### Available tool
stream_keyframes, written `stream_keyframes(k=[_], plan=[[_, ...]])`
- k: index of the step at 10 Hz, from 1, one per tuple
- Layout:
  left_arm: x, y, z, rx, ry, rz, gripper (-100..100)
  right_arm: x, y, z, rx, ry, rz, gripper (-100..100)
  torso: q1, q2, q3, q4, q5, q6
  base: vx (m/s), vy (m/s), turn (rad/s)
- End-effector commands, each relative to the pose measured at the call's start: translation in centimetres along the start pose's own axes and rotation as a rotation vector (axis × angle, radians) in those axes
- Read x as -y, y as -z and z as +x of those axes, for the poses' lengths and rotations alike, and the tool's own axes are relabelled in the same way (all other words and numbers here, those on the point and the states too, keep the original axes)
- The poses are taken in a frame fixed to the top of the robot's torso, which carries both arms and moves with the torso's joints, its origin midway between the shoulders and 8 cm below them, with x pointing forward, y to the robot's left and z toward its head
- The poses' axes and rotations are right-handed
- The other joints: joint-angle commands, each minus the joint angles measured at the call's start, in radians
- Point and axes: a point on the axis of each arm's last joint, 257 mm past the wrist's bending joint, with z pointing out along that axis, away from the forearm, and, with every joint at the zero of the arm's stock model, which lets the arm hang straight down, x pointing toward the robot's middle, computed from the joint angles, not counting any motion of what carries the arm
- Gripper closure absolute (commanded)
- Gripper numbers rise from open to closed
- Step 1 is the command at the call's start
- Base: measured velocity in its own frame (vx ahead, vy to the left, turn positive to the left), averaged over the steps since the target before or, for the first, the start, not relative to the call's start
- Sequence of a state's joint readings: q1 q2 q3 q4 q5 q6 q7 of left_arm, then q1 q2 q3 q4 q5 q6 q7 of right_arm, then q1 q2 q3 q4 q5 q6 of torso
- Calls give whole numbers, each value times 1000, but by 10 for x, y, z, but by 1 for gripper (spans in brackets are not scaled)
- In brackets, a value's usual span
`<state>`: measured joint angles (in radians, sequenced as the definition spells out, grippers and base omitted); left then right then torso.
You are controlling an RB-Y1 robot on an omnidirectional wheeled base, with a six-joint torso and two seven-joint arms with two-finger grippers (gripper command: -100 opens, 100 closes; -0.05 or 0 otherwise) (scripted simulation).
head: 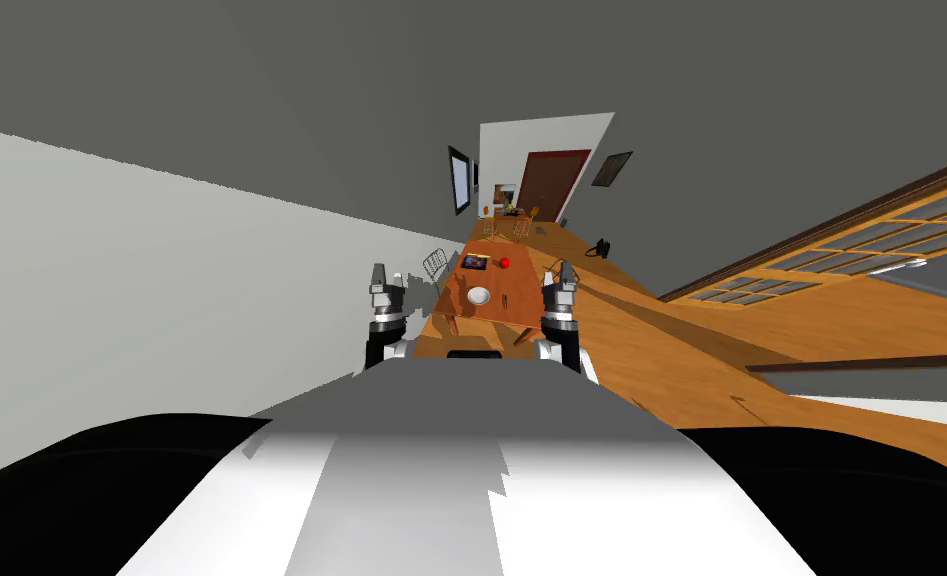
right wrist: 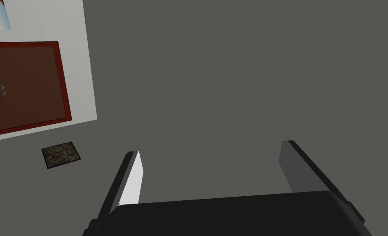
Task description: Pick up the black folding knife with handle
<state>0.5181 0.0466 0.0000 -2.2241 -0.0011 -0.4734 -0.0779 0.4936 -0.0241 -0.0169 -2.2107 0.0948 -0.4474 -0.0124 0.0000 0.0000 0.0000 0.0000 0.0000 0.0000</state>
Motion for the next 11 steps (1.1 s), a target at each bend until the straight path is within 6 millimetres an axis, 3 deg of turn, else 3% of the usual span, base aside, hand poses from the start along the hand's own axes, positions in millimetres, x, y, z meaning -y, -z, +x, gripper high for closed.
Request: stream_keyframes(k=[1, 5, 6, 8, 9, 10, 11], plan=[[0, 0, 0, 0, 0, 0, 0, 12, -2, -7, -20, 3, 24, -100, 0, 0, 0, 0, 0, 0, -16, 10, 106], [0, 0, 0, 0, 0, 0, 0, 53, -9, -43, -3, -18, 123, -100, 0, 1, 1, 0, 0, 0, -27, 12, 208], [0, 0, 0, 0, 0, 0, 0, 53, -9, -43, -3, -30, 123, -100, 0, 1, 1, 0, 0, 0, -17, 3, 68], [0, 0, 0, 0, 0, 0, 0, 82, -12, -74, 39, -55, 196, -100, 0, 1, 1, 0, 0, 0, -21, 12, 220], [0, 0, 0, 0, 0, 0, 0, 82, -12, -74, 41, -68, 196, -100, 0, 1, 1, 0, 0, -1, -17, 3, 107], [0, 0, 0, 0, 0, 0, 0, 97, -13, -92, 72, -88, 236, -100, 0, 1, 1, 0, 0, 0, -19, 10, 219], [0, 0, 0, 0, 0, 0, 0, 97, -13, -92, 72, -93, 236, -100, 0, 1, 0, 0, 0, 0, -12, 4, 87]])
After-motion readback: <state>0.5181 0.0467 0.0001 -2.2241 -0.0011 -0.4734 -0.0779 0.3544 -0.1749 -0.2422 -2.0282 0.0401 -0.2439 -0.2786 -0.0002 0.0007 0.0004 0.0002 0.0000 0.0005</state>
